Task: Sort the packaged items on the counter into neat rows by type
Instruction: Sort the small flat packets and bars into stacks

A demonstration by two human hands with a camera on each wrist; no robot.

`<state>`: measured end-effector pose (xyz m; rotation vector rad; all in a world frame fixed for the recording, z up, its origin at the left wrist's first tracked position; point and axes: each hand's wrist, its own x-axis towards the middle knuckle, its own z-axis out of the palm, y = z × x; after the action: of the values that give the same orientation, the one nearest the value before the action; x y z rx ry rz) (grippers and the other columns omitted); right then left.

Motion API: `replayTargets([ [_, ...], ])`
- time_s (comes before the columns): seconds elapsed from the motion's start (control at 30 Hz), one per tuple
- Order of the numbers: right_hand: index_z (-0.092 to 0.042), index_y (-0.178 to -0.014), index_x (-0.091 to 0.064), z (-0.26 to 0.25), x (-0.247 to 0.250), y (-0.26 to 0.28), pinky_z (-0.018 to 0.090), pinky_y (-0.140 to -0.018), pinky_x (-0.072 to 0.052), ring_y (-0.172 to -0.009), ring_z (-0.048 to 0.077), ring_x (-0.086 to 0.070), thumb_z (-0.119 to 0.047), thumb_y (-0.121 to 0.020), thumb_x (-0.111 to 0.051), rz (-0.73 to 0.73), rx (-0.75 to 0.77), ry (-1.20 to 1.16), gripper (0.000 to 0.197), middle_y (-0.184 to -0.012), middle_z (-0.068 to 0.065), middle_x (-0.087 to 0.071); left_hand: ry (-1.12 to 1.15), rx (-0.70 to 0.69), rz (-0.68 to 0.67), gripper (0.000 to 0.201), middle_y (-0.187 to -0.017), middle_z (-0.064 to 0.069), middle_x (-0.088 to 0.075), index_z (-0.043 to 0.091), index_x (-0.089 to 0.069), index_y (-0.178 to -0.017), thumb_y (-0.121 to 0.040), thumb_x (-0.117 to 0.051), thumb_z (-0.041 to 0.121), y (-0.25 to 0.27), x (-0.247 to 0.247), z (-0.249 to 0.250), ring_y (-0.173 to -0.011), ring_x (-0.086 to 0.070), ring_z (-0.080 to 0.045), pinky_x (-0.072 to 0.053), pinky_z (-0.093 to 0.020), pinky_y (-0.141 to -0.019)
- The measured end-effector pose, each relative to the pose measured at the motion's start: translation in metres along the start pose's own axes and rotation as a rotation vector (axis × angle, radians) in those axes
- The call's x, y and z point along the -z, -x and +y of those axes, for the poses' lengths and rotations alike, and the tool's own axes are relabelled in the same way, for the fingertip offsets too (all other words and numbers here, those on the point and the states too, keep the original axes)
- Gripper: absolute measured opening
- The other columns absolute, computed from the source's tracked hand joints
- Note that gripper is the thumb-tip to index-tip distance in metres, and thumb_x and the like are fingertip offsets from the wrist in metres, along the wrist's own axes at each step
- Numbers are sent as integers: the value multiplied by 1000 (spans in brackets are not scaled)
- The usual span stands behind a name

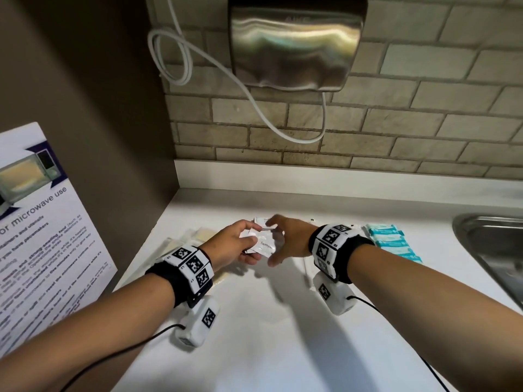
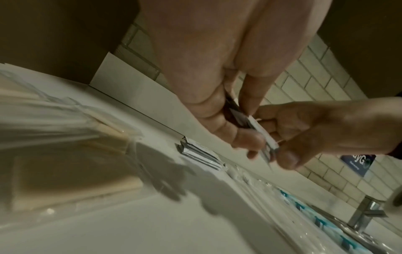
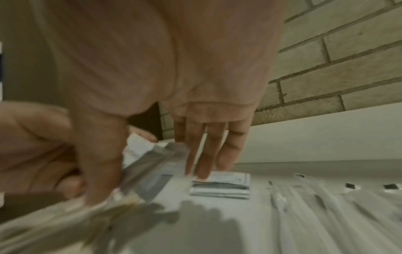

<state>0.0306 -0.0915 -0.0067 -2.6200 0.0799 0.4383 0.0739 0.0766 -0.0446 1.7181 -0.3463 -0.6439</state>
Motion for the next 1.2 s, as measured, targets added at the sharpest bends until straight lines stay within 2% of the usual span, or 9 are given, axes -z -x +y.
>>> replayTargets([
  [0.07,-15,-127,-51,1,-7,0,22,-82,-39,-101,16,-54,-26,-72,-82,-10,-10,103,64,-124,1,-61,-22,45,-57,30,-79,-18,-64,22,-45,-122,-99,-47,4,3,0,-8,-55,-56,-21,-49,-33,-58],
  [0.13,-15,-111,-59,2,-14,0,25,-79,-42,-96,18,-54,-26,-72,-81,-17,-33,187,47,-115,3,-63,-122,54,-99,32,-83,-17,-65,23,-42,-122,-97,-49,3,5,-3,-14,-61,-56,-22,-47,-35,-62],
  [0.23,-20,-93,-54,6,-32,-1,29,-74,-46,-87,21,-56,-30,-72,-78,-72,-51,341,33,-97,1,-62,-626,-57,-159,26,-100,-3,-66,24,-48,-113,-92,-56,10,4,-2,-20,-83,-63,-17,-50,-27,-72],
  [0.37,-13,-114,-50,10,-55,-1,32,-69,-43,-95,31,-63,-28,-83,-68,-93,-31,440,40,-105,8,-64,-1044,-145,-155,23,-116,0,-63,27,-53,-113,-91,-58,24,8,-5,-24,-104,-60,-21,-48,-32,-88],
  [0.57,-11,-127,-43,11,-74,5,39,-83,-45,-108,34,-59,-35,-94,-51,-60,-62,467,41,-123,11,-53,-1402,-178,-171,24,-122,-6,-52,17,-46,-119,-99,-41,29,16,-17,-28,-110,-53,-28,-43,-38,-88],
  [0.77,-6,-128,-44,4,-71,5,39,-89,-45,-111,31,-55,-25,-90,-61,-81,-47,361,46,-124,11,-45,-1288,-158,-205,29,-125,-10,-45,10,-48,-125,-97,-44,15,8,-27,-34,-104,-58,-29,-45,-35,-91],
  [0.9,-7,-116,-52,7,-66,1,38,-84,-50,-104,30,-58,-20,-87,-59,-59,-55,324,33,-118,12,-50,-1257,-178,-152,28,-121,-11,-48,10,-53,-123,-97,-43,14,4,-23,-36,-107,-55,-27,-43,-33,-89],
  [1.07,-6,-107,-66,12,-54,5,26,-70,-40,-86,24,-56,-14,-87,-59,-22,-10,298,22,-107,13,-64,-1212,-189,-119,35,-130,-15,-45,9,-47,-134,-101,-38,17,4,-18,-40,-109,-54,-32,-43,-34,-87],
  [1.2,-12,-105,-71,17,-52,6,28,-74,-49,-82,22,-58,-21,-83,-69,11,-11,264,24,-100,11,-69,-999,-171,-49,16,-107,-5,-54,4,-52,-107,-99,-48,17,0,-15,-52,-98,-60,-26,-44,-32,-80],
])
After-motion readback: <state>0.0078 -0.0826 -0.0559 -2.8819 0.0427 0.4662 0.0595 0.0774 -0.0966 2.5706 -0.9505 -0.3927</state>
